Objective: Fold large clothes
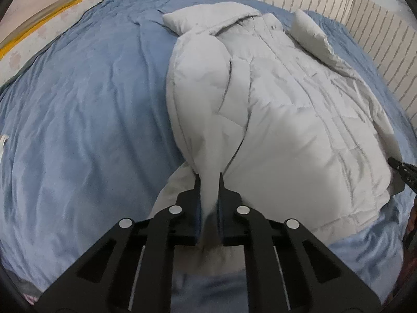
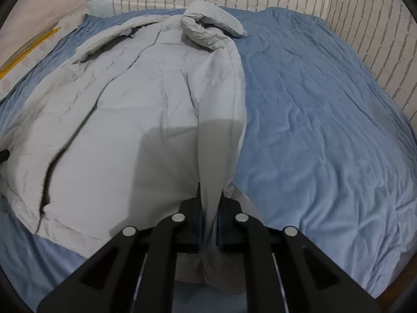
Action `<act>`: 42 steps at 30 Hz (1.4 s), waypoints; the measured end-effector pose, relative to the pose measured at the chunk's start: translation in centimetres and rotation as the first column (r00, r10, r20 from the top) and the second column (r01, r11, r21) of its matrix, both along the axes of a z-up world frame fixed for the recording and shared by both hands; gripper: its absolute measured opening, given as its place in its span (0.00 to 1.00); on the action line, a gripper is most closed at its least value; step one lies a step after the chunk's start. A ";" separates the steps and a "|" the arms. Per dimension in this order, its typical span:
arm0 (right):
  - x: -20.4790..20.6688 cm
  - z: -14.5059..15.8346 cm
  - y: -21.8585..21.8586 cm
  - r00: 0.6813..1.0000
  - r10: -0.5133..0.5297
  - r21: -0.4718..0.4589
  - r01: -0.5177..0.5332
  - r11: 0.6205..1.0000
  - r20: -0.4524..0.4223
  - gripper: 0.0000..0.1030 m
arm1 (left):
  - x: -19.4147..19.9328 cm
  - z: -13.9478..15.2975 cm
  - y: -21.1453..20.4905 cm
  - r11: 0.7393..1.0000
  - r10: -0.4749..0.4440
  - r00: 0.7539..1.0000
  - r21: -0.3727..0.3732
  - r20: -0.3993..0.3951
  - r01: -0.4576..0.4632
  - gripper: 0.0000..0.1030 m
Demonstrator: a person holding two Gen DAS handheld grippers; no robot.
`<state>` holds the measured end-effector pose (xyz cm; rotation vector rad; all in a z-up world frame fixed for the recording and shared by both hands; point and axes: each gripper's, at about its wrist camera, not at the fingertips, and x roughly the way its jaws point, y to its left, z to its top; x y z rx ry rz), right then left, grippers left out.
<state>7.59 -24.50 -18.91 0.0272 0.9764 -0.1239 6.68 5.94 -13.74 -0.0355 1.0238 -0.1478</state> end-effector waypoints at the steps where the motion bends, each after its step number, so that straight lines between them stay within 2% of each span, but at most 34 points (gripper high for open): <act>1: -0.4 0.1 0.0 1.000 0.007 0.002 -0.007 1.000 -0.007 0.07 | -0.4 0.2 0.4 1.000 0.000 1.000 -0.009 0.001 0.000 0.07; 3: -1.0 0.2 0.1 1.000 0.015 0.001 -0.015 1.000 -0.017 0.07 | -1.4 0.3 0.9 1.000 -0.005 1.000 -0.012 0.003 0.005 0.07; 5: -0.6 -0.1 -0.3 0.999 -0.004 0.028 0.005 1.000 -0.034 0.09 | -1.3 0.0 0.5 1.000 -0.017 1.000 0.016 0.012 0.017 0.09; 7: 0.3 0.1 -0.8 0.998 -0.043 0.029 0.044 0.999 -0.047 0.19 | -0.7 0.0 0.1 0.999 -0.024 1.000 0.041 0.018 0.023 0.11; 9: 1.1 0.4 -1.2 0.993 -0.083 0.016 0.084 0.996 -0.082 0.43 | 0.1 0.4 -0.4 0.998 -0.033 0.999 0.061 0.023 0.032 0.13; 10: 1.4 0.9 -1.2 0.993 -0.091 0.008 0.092 0.996 -0.071 0.52 | 0.0 1.0 -0.6 0.998 -0.031 0.999 0.059 0.032 0.029 0.19; 11: 1.7 1.8 -1.2 0.994 -0.096 0.000 0.096 0.995 -0.052 0.70 | 0.2 1.5 -0.6 0.998 -0.028 0.998 0.056 0.047 0.025 0.24; 12: 2.0 2.6 -1.2 0.994 -0.099 -0.009 0.099 0.995 -0.035 0.80 | -0.2 1.9 -0.2 0.998 -0.025 0.998 0.052 0.058 0.022 0.43; 13: 2.3 3.3 -1.2 0.994 -0.103 -0.017 0.102 0.995 -0.026 0.81 | 0.0 2.4 -0.1 0.998 -0.018 0.997 0.054 0.077 0.014 0.65; 14: 2.7 3.9 -1.2 0.994 -0.108 -0.024 0.108 0.994 -0.023 0.82 | 0.2 2.9 0.1 0.998 -0.011 0.995 0.057 0.097 0.006 0.72; 15: 3.2 4.2 -1.4 0.993 -0.112 -0.025 0.111 0.993 -0.022 0.83 | 0.5 3.2 0.1 0.998 -0.013 0.994 0.057 0.105 0.007 0.75; 18: 6.0 5.6 -1.7 0.994 -0.108 0.004 0.108 0.994 -0.008 0.83 | 2.6 4.1 0.0 0.999 -0.026 0.996 0.047 0.086 0.022 0.75; 20: 7.6 6.0 -1.6 0.993 -0.119 0.012 0.118 0.993 0.005 0.83 | 4.3 4.3 -0.1 0.997 -0.028 0.996 0.069 0.080 0.022 0.76; 23: 10.7 7.1 -1.2 0.991 -0.127 0.032 0.125 0.992 0.039 0.83 | 7.1 5.0 -0.4 0.994 -0.020 0.996 0.111 0.089 0.010 0.85; 27: 15.9 8.3 -0.2 0.992 -0.098 0.026 0.096 0.995 0.076 0.83 | 12.4 6.8 -1.9 0.993 -0.041 0.991 0.119 0.129 0.025 0.93; 31: 22.1 8.0 1.1 0.994 -0.069 -0.002 0.069 0.998 0.081 0.83 | 18.4 7.2 -4.1 0.989 -0.070 0.985 0.140 0.158 0.048 0.93; 36: 28.7 5.6 1.4 0.997 -0.060 -0.055 0.062 0.997 0.045 0.83 | 27.1 4.9 -7.7 0.980 -0.097 0.989 0.184 0.109 0.076 0.91; 38: 31.0 4.9 1.0 0.997 -0.075 -0.085 0.077 0.993 0.029 0.83 | 30.1 3.7 -8.9 0.973 -0.104 0.992 0.215 0.074 0.086 0.75; 40: 33.0 4.5 0.6 0.997 -0.073 -0.101 0.075 0.992 0.021 0.83 | 33.2 1.6 -9.7 0.957 -0.092 0.996 0.276 0.003 0.088 0.47; 42: 34.8 4.4 0.4 0.998 -0.068 -0.158 0.070 0.985 0.018 0.83 | 35.5 -0.2 -9.5 0.944 -0.068 0.996 0.321 -0.050 0.080 0.39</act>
